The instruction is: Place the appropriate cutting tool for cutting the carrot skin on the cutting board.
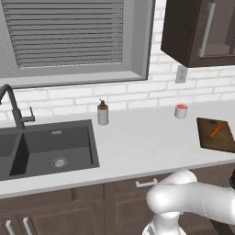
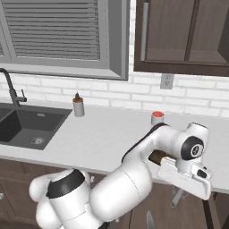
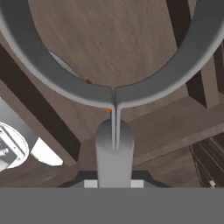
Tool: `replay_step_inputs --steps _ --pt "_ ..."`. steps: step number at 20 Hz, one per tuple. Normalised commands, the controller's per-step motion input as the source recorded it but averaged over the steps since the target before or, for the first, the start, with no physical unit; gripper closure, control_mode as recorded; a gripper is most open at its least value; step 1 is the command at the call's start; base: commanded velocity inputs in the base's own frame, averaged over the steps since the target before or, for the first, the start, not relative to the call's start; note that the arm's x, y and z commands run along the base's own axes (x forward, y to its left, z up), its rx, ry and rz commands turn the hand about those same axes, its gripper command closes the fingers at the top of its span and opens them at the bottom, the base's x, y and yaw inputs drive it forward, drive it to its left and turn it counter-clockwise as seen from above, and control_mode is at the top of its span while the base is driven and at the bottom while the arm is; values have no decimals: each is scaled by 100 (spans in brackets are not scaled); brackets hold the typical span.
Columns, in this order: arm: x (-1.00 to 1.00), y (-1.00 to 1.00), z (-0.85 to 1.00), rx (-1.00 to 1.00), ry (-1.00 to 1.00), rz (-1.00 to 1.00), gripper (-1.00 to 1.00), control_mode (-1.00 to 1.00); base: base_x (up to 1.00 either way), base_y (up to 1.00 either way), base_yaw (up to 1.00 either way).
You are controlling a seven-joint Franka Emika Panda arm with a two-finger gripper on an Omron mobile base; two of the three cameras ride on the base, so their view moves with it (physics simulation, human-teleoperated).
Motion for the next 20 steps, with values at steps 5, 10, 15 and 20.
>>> replay_step_inputs --steps 5,10,15,20 --pt "100 0 27 0 0 0 100 -100 0 0 0" --pt "88 -9 17 0 -1 0 100 -100 0 0 0" --pt "70 -17 0 0 -1 0 100 -100 0 0 0" --pt "69 -4 -11 0 0 0 100 -100 0 0 0"
